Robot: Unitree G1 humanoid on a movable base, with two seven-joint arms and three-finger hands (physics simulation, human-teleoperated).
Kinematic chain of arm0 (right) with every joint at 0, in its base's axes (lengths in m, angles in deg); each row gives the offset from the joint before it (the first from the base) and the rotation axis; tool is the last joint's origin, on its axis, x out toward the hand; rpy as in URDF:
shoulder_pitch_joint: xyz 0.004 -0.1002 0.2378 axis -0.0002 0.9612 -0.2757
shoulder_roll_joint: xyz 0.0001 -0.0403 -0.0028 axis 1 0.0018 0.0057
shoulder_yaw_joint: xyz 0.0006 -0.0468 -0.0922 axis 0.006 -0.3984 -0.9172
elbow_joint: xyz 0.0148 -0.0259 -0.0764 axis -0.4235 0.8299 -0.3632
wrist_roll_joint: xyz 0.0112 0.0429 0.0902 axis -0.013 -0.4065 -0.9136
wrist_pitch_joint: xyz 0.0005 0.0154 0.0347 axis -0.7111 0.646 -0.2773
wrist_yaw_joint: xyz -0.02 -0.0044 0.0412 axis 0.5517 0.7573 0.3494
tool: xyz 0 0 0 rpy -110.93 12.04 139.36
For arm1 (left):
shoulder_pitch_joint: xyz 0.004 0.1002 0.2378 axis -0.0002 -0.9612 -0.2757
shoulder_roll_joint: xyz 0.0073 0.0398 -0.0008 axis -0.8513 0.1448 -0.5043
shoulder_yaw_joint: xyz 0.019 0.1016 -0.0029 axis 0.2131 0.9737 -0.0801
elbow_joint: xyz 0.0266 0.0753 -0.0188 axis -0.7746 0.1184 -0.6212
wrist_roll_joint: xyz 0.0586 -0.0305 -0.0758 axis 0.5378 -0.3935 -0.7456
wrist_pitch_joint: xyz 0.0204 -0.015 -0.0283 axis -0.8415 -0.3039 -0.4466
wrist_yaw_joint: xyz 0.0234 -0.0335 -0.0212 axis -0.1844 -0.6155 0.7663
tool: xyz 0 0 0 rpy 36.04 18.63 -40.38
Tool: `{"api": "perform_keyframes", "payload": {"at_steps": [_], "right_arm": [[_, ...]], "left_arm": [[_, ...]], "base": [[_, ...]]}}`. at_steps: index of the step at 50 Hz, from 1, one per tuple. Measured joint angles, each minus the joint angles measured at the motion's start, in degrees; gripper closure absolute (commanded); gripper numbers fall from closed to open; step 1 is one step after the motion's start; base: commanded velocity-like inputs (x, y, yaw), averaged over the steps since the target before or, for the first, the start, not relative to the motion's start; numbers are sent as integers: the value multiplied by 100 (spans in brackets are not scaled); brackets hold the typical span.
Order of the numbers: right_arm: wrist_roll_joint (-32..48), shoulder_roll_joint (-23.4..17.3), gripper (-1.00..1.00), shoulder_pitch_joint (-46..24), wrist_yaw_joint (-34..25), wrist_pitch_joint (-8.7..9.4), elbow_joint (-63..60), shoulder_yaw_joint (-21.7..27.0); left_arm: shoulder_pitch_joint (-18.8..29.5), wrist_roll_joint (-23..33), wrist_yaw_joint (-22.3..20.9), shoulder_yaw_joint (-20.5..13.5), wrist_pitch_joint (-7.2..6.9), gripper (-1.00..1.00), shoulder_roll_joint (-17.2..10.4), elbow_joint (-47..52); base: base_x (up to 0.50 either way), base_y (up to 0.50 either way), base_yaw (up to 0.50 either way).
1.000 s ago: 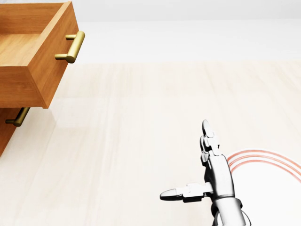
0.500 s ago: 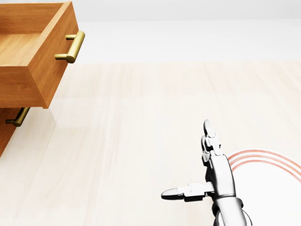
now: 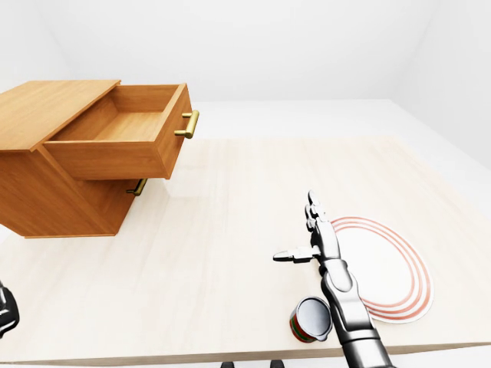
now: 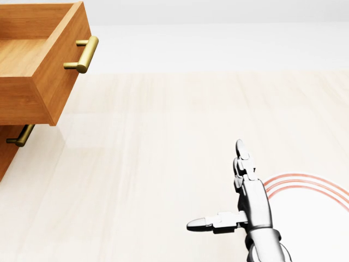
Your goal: Put the bowl on top of the cabinet.
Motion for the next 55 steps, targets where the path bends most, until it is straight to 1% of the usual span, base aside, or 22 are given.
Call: {"api": "perform_keyframes", "payload": {"at_steps": [10, 22, 40, 55], "right_arm": [[4, -7, -100, -35, 21, -19, 67, 15], [17, -8, -100, -102, 47, -78, 223, 19], [17, -20, -100, -151, 71, -78, 341, 39], [24, -36, -100, -177, 100, -78, 416, 63]], "left_arm": [[253, 427, -1, 255, 0, 88, 223, -624], [447, 801, 4, 300, 0, 90, 249, -822], [593, 1076, 4, 386, 0, 90, 257, -970], [757, 1420, 4, 568, 0, 91, 264, -1132]], "base": [[0, 0, 0], [0, 0, 0], [0, 0, 0], [0, 0, 0]]}}
